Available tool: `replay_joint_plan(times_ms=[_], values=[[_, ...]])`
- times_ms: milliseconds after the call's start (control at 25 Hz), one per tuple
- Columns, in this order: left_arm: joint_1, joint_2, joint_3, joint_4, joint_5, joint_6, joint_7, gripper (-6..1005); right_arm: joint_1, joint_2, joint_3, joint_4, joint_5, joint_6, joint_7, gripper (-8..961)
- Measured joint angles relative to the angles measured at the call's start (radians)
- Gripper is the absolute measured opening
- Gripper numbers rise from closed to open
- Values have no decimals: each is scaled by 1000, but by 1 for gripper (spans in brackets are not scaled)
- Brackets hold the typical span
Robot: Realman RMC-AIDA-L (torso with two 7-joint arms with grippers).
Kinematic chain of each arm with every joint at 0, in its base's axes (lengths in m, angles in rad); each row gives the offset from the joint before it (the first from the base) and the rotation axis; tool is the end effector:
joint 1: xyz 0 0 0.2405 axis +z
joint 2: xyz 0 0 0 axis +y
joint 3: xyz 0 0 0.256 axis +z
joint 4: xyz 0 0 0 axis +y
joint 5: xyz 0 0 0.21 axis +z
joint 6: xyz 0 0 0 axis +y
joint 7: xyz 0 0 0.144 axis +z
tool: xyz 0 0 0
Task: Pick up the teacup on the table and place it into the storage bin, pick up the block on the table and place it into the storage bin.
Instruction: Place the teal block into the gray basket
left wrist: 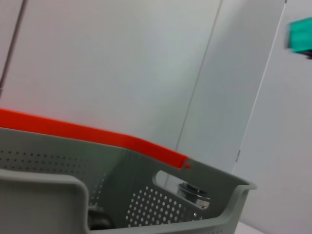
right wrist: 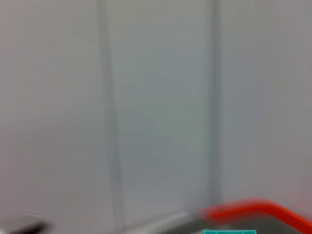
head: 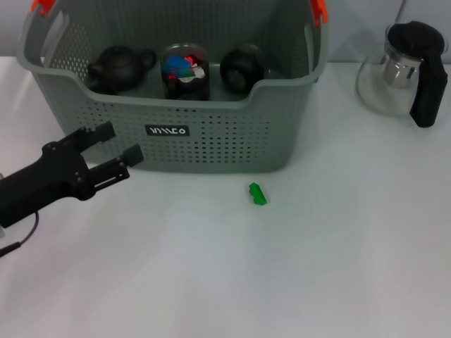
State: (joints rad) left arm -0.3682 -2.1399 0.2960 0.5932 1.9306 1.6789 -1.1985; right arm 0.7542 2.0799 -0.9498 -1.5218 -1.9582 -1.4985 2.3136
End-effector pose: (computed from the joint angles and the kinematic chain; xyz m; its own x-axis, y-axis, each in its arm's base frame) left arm -0.3094 0.2777 0.0215 0.5677 0.2460 0.7856 0.6501 -0.7195 -0.2445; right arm 0.0367 0.3833 0.1001 0.8323 -0.1943 -0.5191 -0.3711 -0.8910 -0.2615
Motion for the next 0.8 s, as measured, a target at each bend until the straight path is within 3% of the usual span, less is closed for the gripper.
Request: replay_joint_plan(times_ms=[120, 200, 360, 640, 800], values=[[0, 0, -1, 0, -1, 1, 0, 830, 149, -3, 0, -3, -277, 17, 173, 428], [0, 0, -1, -1, -1, 1, -1, 830, 236, 8, -7, 26, -446, 30, 225, 428], [0, 0, -2, -2, -1, 1, -1, 830, 378, 21, -89, 196, -702, 116, 263, 428], [1, -2, -3, -3, -1, 1, -3, 830, 541, 19, -261, 657, -769, 437, 275, 429], [2, -4, -3, -3, -1, 1, -3, 830, 599, 27, -336, 860, -764, 615, 276, 429]])
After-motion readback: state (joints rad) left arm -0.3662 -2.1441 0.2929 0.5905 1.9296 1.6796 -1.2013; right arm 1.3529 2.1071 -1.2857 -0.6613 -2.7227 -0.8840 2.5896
